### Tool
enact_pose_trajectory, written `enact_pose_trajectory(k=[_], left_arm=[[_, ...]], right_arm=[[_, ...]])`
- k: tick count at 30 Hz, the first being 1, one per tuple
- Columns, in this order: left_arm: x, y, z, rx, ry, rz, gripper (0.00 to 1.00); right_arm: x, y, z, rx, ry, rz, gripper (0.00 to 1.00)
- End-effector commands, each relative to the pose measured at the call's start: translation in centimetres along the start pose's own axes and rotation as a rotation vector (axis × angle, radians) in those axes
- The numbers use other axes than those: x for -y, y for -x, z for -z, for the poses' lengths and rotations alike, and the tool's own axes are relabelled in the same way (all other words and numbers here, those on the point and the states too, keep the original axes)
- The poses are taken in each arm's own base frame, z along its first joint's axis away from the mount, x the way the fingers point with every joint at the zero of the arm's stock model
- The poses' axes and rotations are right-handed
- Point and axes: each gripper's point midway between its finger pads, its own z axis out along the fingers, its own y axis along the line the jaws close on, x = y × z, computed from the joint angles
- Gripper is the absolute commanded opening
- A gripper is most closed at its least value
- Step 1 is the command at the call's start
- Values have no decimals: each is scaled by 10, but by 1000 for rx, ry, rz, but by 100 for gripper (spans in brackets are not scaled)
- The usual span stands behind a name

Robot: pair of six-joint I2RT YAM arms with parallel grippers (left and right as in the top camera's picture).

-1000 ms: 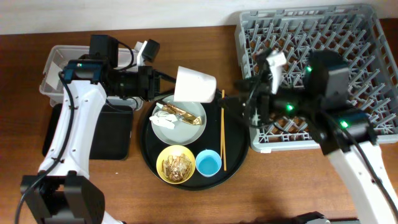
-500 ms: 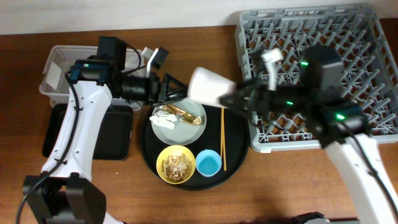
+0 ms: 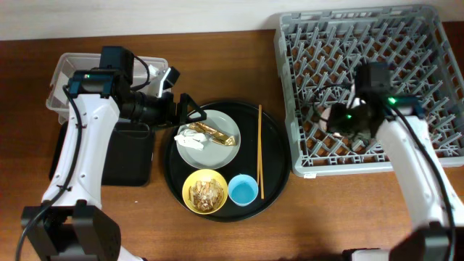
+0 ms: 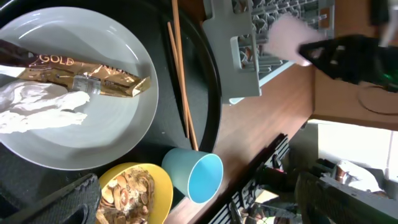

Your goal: Sort waste into correct bins and load items into the dishwasher rack

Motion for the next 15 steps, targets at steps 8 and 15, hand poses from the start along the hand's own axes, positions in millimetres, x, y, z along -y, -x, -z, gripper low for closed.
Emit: enact_pose_trajectory(k=[8,15], left_arm=[[-5,-55,-78,-240,513,-268,73],[-11,-136,-159,-392,522,-413,34]], right_arm=[[-53,21,146,313,362,5,99],[-46,-7,179,351,374,3,99]])
